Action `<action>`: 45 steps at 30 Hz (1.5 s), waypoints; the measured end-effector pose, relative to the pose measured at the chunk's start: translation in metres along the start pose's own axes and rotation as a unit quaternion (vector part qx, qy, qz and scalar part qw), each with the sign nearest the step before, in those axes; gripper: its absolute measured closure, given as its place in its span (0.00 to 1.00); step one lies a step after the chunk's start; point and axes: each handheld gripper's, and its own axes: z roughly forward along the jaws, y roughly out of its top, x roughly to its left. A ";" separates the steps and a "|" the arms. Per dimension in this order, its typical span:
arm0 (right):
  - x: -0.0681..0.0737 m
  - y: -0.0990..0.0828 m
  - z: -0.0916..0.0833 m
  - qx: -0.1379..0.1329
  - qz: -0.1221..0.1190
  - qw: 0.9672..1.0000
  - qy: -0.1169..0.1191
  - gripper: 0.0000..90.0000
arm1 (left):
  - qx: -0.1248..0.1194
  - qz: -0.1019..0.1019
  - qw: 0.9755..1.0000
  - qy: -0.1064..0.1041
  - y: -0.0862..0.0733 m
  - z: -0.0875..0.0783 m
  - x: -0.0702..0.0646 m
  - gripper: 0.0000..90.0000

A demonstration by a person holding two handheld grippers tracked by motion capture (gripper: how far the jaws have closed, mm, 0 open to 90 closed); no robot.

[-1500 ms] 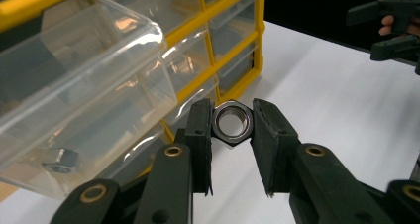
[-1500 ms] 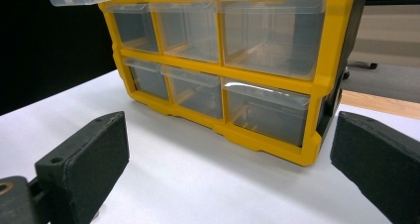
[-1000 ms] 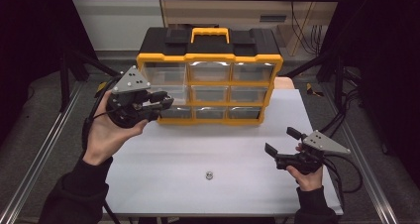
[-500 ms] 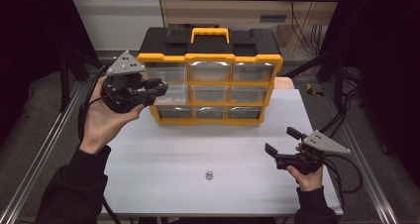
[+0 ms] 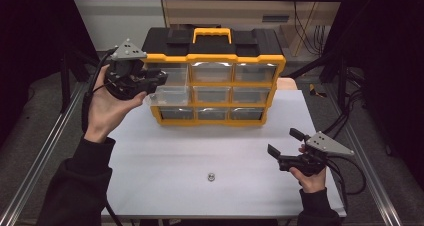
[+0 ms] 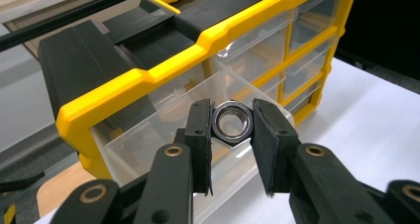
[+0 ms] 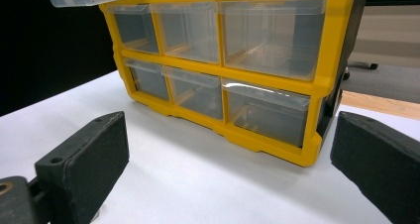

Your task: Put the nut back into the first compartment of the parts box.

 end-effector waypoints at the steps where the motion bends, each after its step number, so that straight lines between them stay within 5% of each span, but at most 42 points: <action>1: 0.000 0.000 0.000 -0.002 0.000 1.000 0.000 0.02 | 0.002 0.000 1.000 0.002 0.000 0.001 0.000 0.77; 22: 0.000 0.000 0.000 0.001 0.002 1.000 -0.002 0.02 | 0.028 -0.013 0.999 0.027 -0.007 0.035 0.025 0.77; 45: 0.000 0.000 0.001 -0.001 0.002 1.000 0.000 0.02 | 0.060 -0.022 0.997 0.032 -0.017 0.057 0.028 0.77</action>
